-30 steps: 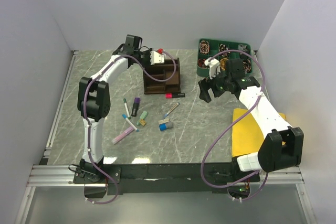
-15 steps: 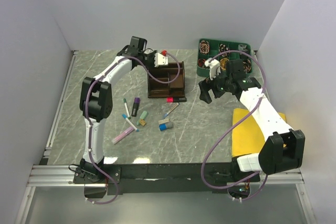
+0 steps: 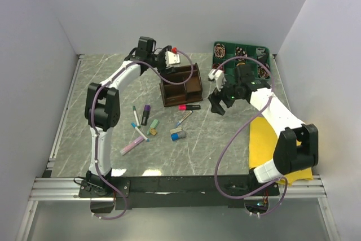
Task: Sort the stationery into containers
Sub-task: Move the storage box to the center of the board, then pick up the pen from the center of the board.
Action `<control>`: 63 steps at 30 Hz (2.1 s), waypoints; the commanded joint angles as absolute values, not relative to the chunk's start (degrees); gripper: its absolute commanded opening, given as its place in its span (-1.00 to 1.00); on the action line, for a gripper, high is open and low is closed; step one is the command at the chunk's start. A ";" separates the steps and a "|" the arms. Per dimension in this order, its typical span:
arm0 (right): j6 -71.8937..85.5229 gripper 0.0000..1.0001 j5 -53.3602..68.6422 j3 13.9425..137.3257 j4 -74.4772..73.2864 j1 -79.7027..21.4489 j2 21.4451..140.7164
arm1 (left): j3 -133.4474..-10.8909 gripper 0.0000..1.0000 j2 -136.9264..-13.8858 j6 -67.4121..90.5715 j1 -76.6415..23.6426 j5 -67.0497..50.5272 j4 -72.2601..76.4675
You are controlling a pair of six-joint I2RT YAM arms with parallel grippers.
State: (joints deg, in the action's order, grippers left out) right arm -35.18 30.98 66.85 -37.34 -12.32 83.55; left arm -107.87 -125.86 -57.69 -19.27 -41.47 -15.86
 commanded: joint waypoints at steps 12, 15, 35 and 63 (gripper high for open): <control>-60.03 0.78 31.91 73.91 -34.38 -26.35 96.67 | -73.68 0.99 -96.34 -14.47 -7.13 -19.79 -0.35; -59.86 0.48 29.89 78.12 -35.41 -29.52 100.97 | -68.15 0.99 -93.17 -6.36 -2.91 -18.37 -1.58; -61.35 0.09 26.72 95.62 -46.85 -33.57 118.74 | -47.56 0.99 -77.96 -5.45 2.55 -15.55 8.61; -55.11 -0.04 16.35 98.88 -40.08 -36.12 125.16 | -40.52 0.99 -72.42 -4.57 2.99 -17.93 8.53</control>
